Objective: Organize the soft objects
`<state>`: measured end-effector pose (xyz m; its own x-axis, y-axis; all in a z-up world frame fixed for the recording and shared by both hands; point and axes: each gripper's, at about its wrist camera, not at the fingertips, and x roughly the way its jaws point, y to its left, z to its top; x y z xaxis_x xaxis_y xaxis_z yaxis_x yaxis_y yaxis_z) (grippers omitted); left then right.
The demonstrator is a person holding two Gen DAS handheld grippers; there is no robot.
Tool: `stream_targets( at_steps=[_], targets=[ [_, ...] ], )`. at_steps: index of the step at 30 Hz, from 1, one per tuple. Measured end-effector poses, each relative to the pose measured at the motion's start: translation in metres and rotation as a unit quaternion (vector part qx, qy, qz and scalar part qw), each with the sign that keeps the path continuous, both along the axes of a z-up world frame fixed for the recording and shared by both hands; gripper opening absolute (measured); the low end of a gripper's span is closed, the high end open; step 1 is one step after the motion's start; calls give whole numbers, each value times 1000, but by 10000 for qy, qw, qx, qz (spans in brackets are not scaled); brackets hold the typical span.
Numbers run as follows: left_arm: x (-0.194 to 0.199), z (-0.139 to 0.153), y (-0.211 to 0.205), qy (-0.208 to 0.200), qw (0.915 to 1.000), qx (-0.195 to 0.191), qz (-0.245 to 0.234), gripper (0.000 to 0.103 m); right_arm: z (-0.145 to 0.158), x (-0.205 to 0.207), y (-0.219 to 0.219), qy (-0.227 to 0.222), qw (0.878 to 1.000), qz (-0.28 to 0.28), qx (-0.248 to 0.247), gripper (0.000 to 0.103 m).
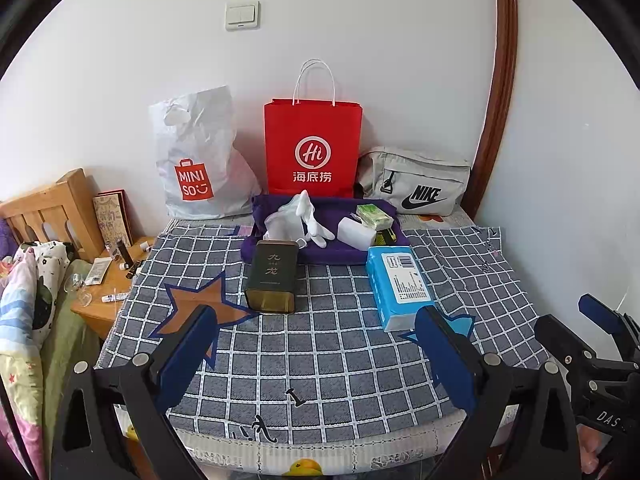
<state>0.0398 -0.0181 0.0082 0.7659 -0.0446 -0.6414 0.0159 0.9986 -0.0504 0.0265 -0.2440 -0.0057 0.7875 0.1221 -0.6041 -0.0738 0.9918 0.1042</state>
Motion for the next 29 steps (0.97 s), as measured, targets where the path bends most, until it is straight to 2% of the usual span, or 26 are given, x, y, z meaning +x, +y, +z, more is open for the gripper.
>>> stream_targets(
  at_steps=[29],
  targets=[
    [3,4,0,-5,10000,-77,50,100,2,-2,0,-66,10000,44,-10,102]
  ],
)
